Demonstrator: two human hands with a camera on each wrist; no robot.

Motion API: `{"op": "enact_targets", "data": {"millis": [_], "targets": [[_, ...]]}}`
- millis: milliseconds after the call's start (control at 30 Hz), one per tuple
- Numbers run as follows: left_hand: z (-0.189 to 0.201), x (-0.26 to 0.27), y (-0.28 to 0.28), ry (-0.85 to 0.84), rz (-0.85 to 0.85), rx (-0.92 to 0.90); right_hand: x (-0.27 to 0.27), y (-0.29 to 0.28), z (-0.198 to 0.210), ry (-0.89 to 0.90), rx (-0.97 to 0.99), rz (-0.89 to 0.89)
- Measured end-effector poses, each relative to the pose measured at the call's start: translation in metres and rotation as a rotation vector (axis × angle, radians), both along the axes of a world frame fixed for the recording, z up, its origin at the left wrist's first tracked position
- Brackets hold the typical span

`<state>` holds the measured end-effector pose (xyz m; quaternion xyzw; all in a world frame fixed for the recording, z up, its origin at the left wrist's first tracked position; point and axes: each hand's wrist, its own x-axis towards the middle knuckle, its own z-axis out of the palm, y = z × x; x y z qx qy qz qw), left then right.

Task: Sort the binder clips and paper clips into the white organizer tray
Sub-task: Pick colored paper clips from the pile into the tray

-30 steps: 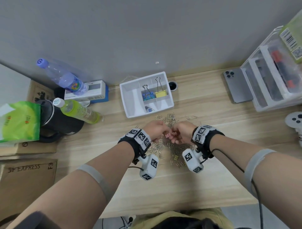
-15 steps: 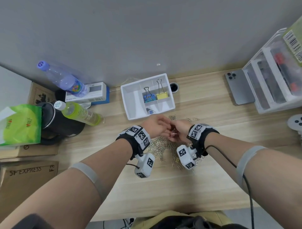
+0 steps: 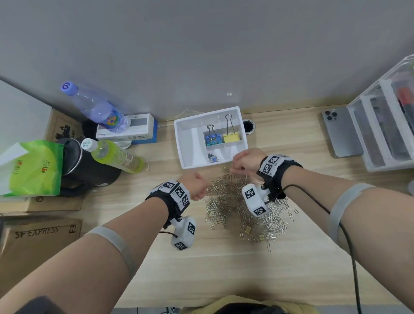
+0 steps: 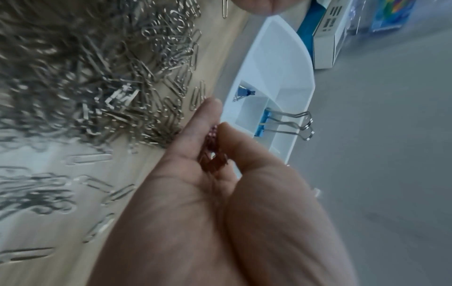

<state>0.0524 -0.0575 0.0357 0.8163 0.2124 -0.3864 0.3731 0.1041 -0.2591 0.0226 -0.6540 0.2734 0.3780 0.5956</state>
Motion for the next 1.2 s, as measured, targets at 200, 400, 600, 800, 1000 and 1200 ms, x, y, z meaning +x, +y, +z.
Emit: {"op": "enact_targets", "data": {"millis": [200,400,600,800,1000,1200], "targets": [[-0.002,-0.004,0.014,0.011,0.069,-0.007,0.019,0.017,-0.001,-0.239,-0.335,0.119],[-0.004,-0.012,0.018,0.020,0.092,-0.007,0.012,0.028,0.001,-0.292,-0.426,0.121],[-0.001,-0.020,0.015,0.001,0.067,0.006,0.008,0.021,0.013,-0.304,-0.512,0.156],[0.003,-0.033,0.005,-0.021,-0.002,0.026,-0.017,-0.002,0.015,-0.315,-0.467,0.154],[0.002,-0.051,-0.019,-0.043,-0.155,0.055,-0.064,-0.024,0.009,-0.230,-0.469,0.444],[-0.013,-0.081,-0.055,-0.061,-0.350,0.060,-0.126,-0.047,0.002,-0.233,-0.399,0.666]]}}
